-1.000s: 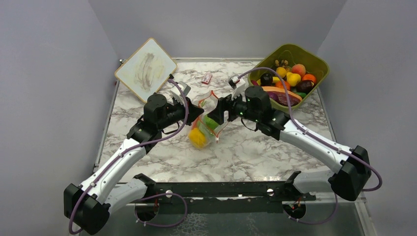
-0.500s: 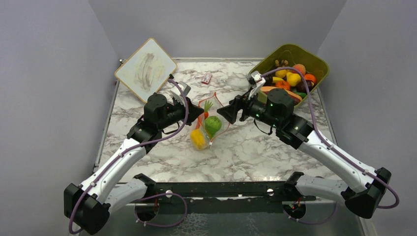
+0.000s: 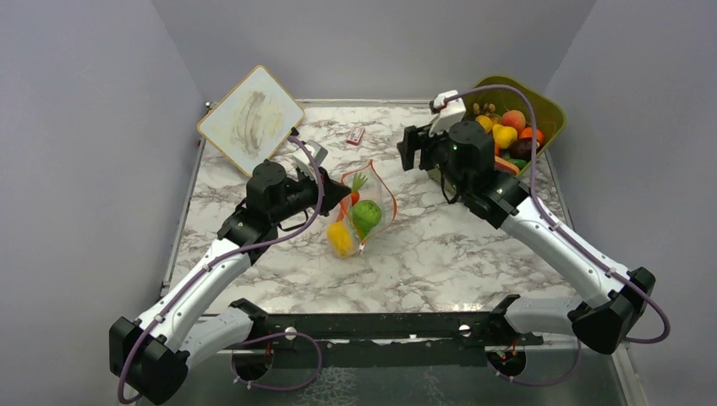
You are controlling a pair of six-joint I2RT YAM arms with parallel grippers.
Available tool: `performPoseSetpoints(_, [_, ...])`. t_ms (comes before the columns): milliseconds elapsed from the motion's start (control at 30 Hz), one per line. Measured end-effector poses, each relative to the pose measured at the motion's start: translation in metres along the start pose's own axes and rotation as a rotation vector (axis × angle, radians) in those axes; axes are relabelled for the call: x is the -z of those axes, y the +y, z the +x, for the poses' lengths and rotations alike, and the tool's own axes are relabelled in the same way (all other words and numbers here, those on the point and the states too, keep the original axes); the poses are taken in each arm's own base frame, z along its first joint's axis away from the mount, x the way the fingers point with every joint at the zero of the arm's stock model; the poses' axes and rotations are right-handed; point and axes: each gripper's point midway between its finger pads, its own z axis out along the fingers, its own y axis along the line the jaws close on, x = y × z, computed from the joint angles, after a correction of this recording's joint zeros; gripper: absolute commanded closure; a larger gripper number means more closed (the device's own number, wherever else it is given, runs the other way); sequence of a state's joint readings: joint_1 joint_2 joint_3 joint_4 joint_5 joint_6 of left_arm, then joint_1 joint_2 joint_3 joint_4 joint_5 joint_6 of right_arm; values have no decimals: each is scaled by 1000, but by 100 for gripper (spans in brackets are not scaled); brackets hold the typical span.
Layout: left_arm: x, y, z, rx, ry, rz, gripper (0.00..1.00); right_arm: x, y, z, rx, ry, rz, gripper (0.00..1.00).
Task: Place the food in the zip-top bag and seal the zipper
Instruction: Pick up the fake fruit from the bin.
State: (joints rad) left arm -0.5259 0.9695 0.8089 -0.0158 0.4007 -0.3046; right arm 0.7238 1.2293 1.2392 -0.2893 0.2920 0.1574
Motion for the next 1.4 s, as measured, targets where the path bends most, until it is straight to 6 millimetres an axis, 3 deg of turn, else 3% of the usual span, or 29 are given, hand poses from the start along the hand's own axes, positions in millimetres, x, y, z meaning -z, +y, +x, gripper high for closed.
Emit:
performPoseSetpoints(200, [2,-2,-3,-5,-10,2,100,-18,-76,-4,2,10,202,25])
performPoseSetpoints(500, [6,-4,-6,-8,-20,5,100,-27,-193,31,-28,144,469,26])
performPoseSetpoints(633, [6,-4,-5,-6,-15,3,100,-24,-232,43,-33,181,558,29])
performPoseSetpoints(833, [6,-3,-3,-4,-11,-1,100,-37,-268,45,0,210,626,29])
performPoseSetpoints(1400, [8,-3,-5,-10,-17,-4,100,-101,-364,120,25,422,757,21])
